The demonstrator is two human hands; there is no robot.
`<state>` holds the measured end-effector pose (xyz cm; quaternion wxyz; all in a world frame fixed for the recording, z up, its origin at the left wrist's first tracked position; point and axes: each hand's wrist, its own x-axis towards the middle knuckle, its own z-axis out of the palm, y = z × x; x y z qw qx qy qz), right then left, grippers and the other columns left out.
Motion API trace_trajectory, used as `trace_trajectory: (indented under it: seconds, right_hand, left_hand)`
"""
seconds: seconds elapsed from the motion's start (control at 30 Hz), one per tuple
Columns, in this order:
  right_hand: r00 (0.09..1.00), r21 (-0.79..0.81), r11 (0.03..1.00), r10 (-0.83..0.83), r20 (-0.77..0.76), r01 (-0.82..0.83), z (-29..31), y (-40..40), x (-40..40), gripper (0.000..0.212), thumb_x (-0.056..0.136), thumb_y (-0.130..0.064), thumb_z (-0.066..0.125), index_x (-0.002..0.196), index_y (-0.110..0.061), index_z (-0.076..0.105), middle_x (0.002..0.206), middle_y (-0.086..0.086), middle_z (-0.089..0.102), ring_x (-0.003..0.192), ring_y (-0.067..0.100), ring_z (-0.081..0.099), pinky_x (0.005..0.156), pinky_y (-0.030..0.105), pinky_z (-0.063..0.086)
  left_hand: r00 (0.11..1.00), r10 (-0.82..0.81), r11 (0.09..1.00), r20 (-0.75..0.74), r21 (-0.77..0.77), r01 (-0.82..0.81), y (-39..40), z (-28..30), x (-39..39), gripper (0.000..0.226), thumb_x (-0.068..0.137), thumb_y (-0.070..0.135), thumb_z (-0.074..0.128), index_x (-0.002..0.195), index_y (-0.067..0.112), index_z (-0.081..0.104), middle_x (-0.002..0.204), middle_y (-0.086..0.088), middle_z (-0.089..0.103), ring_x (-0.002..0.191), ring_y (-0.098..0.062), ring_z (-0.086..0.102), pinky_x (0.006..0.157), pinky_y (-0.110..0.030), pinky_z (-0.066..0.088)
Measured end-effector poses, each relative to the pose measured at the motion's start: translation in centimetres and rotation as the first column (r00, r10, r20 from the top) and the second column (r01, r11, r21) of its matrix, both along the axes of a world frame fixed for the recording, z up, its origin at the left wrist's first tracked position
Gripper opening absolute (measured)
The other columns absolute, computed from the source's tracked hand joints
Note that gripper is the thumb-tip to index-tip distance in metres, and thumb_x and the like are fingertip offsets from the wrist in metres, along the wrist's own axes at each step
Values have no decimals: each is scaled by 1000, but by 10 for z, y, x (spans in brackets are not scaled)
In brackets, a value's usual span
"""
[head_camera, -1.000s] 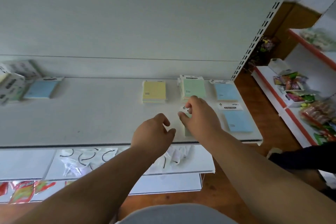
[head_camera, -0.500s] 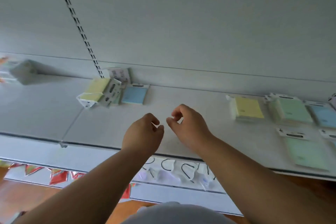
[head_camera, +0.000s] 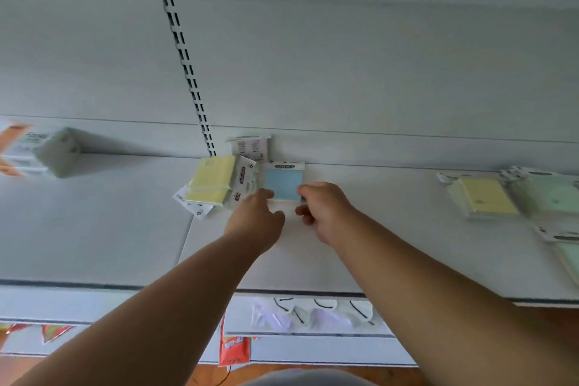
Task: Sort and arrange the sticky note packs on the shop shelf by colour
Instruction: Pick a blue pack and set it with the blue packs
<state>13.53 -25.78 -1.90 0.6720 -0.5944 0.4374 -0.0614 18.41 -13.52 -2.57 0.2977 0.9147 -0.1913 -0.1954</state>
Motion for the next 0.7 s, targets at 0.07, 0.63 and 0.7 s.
trace_trajectory:
  seconds: [0.07, 0.63, 0.7]
  right_hand:
    - [997, 38, 997, -64, -44, 65, 0, -3, 4, 17, 91, -23, 61, 83, -8, 60, 65, 4, 51, 43, 14, 43, 42, 21, 29]
    - [999, -532, 847, -25, -40, 0, 20, -65, -127, 22, 79, -23, 75, 95, -21, 61, 85, -3, 67, 73, 13, 62, 65, 29, 49]
    - [994, -613, 789, -100, -51, 48, 25, -83, -159, 15, 84, -29, 71, 88, -20, 60, 79, -8, 61, 70, 8, 55, 64, 22, 43]
  left_hand:
    - [998, 28, 995, -59, -94, -33, 2, -3, 5, 44, 85, 23, 57, 129, 26, 54, 129, 1, 57, 88, -26, 69, 81, -38, 57]
    - [947, -149, 927, -286, -373, 33, -47, -6, -67, 4, 87, 26, 67, 85, 23, 69, 68, 5, 66, 45, -9, 56, 47, -20, 41]
    - [939, -251, 926, -238, -341, 161, -71, -4, -87, 5, 86, 27, 67, 82, 24, 69, 69, 6, 67, 52, -13, 60, 50, -23, 45]
